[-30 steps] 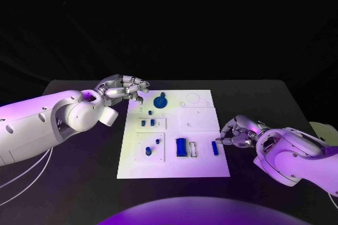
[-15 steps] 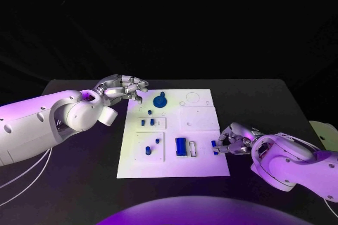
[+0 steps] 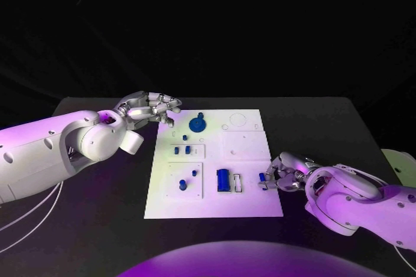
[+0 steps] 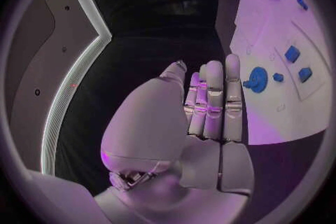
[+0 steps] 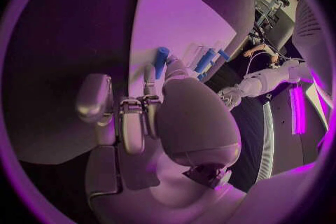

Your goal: Assemble the parts on the task board

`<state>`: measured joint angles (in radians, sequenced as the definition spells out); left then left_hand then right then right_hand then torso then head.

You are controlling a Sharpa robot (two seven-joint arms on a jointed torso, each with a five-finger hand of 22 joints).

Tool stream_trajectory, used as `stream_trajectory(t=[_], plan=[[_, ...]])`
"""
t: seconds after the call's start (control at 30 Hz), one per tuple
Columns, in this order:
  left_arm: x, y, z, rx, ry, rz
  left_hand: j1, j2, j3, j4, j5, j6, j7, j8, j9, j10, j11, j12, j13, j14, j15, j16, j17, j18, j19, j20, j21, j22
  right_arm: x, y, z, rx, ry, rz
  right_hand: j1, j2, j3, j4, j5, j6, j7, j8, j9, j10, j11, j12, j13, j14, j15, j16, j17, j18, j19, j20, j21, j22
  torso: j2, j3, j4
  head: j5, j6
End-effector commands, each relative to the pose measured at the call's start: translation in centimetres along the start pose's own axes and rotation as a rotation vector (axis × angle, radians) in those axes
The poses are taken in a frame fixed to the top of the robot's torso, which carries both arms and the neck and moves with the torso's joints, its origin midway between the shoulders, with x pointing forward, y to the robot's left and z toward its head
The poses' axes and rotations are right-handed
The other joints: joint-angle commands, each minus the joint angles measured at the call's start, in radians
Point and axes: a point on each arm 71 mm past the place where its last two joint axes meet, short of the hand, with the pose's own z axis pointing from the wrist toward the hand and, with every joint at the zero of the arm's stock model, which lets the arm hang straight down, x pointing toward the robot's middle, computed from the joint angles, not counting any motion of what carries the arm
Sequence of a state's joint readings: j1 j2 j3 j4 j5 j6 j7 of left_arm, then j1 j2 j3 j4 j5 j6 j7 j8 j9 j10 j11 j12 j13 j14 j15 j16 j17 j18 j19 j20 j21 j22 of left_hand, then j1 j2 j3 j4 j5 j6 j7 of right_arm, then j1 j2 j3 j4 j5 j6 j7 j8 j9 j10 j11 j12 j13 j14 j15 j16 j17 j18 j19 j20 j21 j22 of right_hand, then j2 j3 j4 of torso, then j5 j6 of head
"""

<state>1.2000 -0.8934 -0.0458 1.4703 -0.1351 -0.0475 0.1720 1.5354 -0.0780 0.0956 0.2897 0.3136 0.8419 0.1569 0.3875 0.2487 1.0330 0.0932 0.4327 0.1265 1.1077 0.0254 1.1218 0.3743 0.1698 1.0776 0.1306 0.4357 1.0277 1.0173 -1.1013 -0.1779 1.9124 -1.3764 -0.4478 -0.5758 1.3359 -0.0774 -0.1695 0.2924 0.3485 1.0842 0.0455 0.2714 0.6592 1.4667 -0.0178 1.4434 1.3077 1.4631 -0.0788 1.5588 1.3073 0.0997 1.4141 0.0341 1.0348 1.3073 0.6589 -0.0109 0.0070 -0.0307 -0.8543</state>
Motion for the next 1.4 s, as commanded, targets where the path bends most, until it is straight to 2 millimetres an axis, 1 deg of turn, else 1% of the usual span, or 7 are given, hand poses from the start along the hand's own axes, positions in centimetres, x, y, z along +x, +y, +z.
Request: stream_trajectory(t=[0.03, 0.3, 0.53, 0.57, 0.67, 0.77, 1.4], plan=[[0.2, -0.1, 0.1, 0.004, 0.008, -0.01, -0.008, -0.002, 0.004, 0.0, -0.001, -0.002, 0.002, 0.004, -0.001, 0.005, -0.001, -0.004, -0.001, -0.002, -0.001, -0.006, 0.001, 0.01, 0.003, 0.0, -0.004, -0.001, 0.6, 0.0, 0.1, -0.001, 0.033, -0.054, 0.017, 0.001, -0.007, -0.001, -0.008, 0.008, 0.0, -0.006, -0.003, 0.042, -0.009, -0.001, 0.154, 0.096, -0.006, -0.005, 0.209, 0.001, -0.003, -0.006, -0.005, 0.061, 0.0, -0.0008, -0.0003, 0.0, 0.002], [0.2, -0.1, 0.1, 0.002, 0.011, -0.011, -0.008, -0.002, 0.004, 0.0, -0.001, -0.002, 0.002, 0.004, -0.001, 0.005, -0.001, -0.004, -0.001, -0.002, -0.001, -0.006, 0.001, 0.01, 0.003, 0.0, -0.004, -0.001, 0.8, 0.2, 0.7, -0.015, 0.024, -0.108, 0.191, 0.041, 0.052, -0.01, -0.069, 0.019, -0.01, -0.018, -0.006, 0.043, -0.018, 0.003, 0.158, 0.097, -0.014, -0.004, 0.212, 0.0, 0.001, -0.014, -0.009, 0.064, 0.0, -0.0007, 0.0011, -0.001, 0.001], [0.2, 0.0, 0.1, 0.001, 0.012, -0.011, -0.009, -0.003, 0.007, 0.0, -0.001, -0.002, 0.001, 0.005, -0.001, 0.005, -0.001, -0.004, -0.001, -0.002, -0.001, -0.006, 0.001, 0.01, 0.004, 0.0, -0.005, -0.001, 0.7, 0.5, 0.6, -0.023, -0.003, -0.105, 0.271, 0.031, 0.176, -0.002, -0.099, 0.032, -0.013, -0.035, -0.016, 0.044, -0.021, 0.007, 0.163, 0.098, -0.017, -0.003, 0.217, -0.001, 0.005, -0.019, -0.007, 0.071, 0.0, -0.0008, 0.0002, -0.004, 0.002], [0.2, 0.0, 0.1, 0.001, 0.012, -0.011, -0.009, -0.003, 0.007, 0.0, -0.001, -0.002, 0.001, 0.005, -0.001, 0.005, -0.001, -0.004, -0.001, -0.002, -0.001, -0.006, 0.001, 0.01, 0.004, 0.0, -0.005, -0.001, 0.7, 0.5, 0.5, -0.023, -0.009, -0.097, 0.271, 0.024, 0.215, -0.001, -0.127, 0.033, -0.013, -0.037, -0.017, 0.045, -0.022, 0.007, 0.164, 0.098, -0.017, -0.002, 0.218, -0.002, 0.006, -0.019, -0.006, 0.073, 0.0, -0.0008, 0.0004, -0.004, 0.002], [0.2, 0.0, 0.0, 0.0, 0.014, -0.011, -0.009, -0.003, 0.007, 0.0, -0.001, -0.002, 0.001, 0.005, -0.001, 0.005, -0.001, -0.004, -0.001, -0.002, -0.001, -0.006, 0.001, 0.01, 0.004, 0.0, -0.005, -0.001, 0.7, 0.8, 0.3, -0.023, -0.022, -0.063, 0.152, -0.103, 0.571, -0.006, -0.21, 0.032, -0.014, -0.028, 0.012, 0.051, -0.023, 0.017, 0.172, 0.1, -0.014, 0.0, 0.227, -0.001, 0.014, -0.025, 0.002, 0.086, 0.0, 0.0, 0.0001, -0.004, 0.001], [0.2, 0.0, 0.0, -0.003, 0.015, -0.011, -0.01, -0.003, 0.008, 0.0, -0.001, -0.002, 0.001, 0.005, -0.001, 0.005, -0.001, -0.004, -0.001, -0.002, -0.001, -0.006, 0.001, 0.01, 0.005, 0.0, -0.005, -0.001, 0.7, 1.0, 0.0, -0.022, -0.025, -0.023, 0.087, -0.151, 0.694, -0.023, -0.207, 0.026, -0.015, -0.011, 0.04, 0.054, -0.026, 0.019, 0.175, 0.101, -0.02, 0.001, 0.23, -0.005, 0.017, -0.021, 0.004, 0.092, -0.001, 0.0001, -0.0004, -0.004, 0.001], [0.3, 0.1, 0.0, -0.01, 0.023, -0.006, -0.011, -0.004, 0.009, 0.0, -0.002, -0.002, 0.002, 0.005, -0.001, 0.004, 0.0, -0.004, -0.001, -0.002, -0.001, -0.006, 0.001, 0.01, 0.005, 0.0, -0.006, -0.001, 0.9, 3.9, -0.6, -0.061, 0.031, 0.145, -0.052, -0.179, 0.793, -0.033, -0.166, 0.011, -0.011, 0.002, 0.073, 0.056, -0.02, 0.021, 0.177, 0.102, -0.016, 0.003, 0.235, -0.005, 0.02, -0.019, 0.0, 0.099, 0.001, -0.0014, 0.0005, -0.007, -0.002]])
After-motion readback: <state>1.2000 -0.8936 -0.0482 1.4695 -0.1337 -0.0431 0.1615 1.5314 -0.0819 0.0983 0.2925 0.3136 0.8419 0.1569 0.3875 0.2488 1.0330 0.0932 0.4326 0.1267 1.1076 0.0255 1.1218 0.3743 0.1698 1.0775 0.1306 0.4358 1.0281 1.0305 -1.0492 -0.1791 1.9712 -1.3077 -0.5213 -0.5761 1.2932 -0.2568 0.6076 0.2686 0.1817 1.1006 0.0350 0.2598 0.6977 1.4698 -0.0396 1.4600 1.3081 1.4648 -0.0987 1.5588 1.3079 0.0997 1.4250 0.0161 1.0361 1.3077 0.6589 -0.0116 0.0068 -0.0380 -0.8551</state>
